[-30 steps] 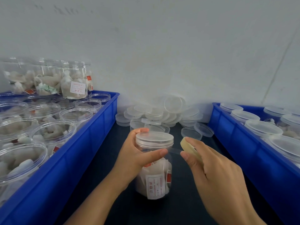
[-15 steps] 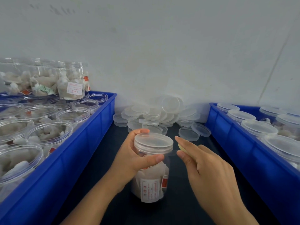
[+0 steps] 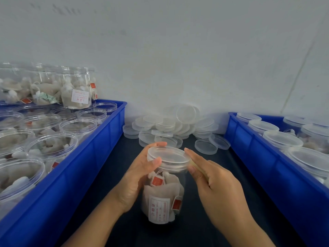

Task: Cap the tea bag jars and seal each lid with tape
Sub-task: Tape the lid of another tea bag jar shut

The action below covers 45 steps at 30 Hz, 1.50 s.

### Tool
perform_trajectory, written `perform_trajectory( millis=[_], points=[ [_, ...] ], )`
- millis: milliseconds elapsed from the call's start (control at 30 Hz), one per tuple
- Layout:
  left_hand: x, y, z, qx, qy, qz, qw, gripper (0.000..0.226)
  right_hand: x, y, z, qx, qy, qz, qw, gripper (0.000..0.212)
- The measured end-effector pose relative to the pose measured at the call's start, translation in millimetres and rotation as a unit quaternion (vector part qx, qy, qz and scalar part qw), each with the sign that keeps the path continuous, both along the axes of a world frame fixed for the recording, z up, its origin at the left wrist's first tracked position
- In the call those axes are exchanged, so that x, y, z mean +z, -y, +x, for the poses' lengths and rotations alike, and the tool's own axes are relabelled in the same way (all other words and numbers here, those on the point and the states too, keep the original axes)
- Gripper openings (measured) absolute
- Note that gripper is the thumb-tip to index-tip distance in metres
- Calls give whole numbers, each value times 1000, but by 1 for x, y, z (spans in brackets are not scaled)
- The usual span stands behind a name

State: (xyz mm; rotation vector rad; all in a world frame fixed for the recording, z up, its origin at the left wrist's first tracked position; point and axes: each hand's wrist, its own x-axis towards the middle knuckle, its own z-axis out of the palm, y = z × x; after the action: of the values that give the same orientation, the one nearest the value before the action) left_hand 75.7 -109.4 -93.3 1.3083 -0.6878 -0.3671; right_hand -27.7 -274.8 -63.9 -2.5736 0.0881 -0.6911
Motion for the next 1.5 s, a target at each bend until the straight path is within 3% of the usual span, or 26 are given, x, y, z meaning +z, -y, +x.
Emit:
perform_trajectory(
  millis=[67,133,267,333,433,533,700,967,1067,1233,1500],
  points=[
    [2,2,-5,28,7,7,1000,98,-1,-1,0,-2,-7,4,1000,47],
    [5,6,-10,94,67,43,992,106,-2,-4,-1,-13,-4,-7,1000,48],
    [11,11,-20,274,224,128,927,116,-7,-10,0,-47,16,-24,998,49],
    [12,16,-25,301,225,141,916,112,-10,-11,1,-48,8,-32,998,47],
    [11,24,-26,282,146,104,943,101,-10,-11,0,-36,11,-15,999,48],
    [12,20,-19,238,99,73,963,96,-7,-13,-4,-26,20,-22,999,62],
    [12,8,-9,133,62,31,989,91,1,-7,-5,2,-21,15,1000,43],
    [6,-2,3,59,64,22,996,98,12,5,-6,75,-99,45,991,47],
    [6,-6,6,33,59,22,998,106,15,6,-8,77,-100,18,992,46],
    [5,-5,9,3,61,35,998,95,20,5,-10,65,-85,-27,994,44],
    [4,-7,10,-5,27,32,999,117,16,11,-1,80,-80,-4,994,41]
  ],
)
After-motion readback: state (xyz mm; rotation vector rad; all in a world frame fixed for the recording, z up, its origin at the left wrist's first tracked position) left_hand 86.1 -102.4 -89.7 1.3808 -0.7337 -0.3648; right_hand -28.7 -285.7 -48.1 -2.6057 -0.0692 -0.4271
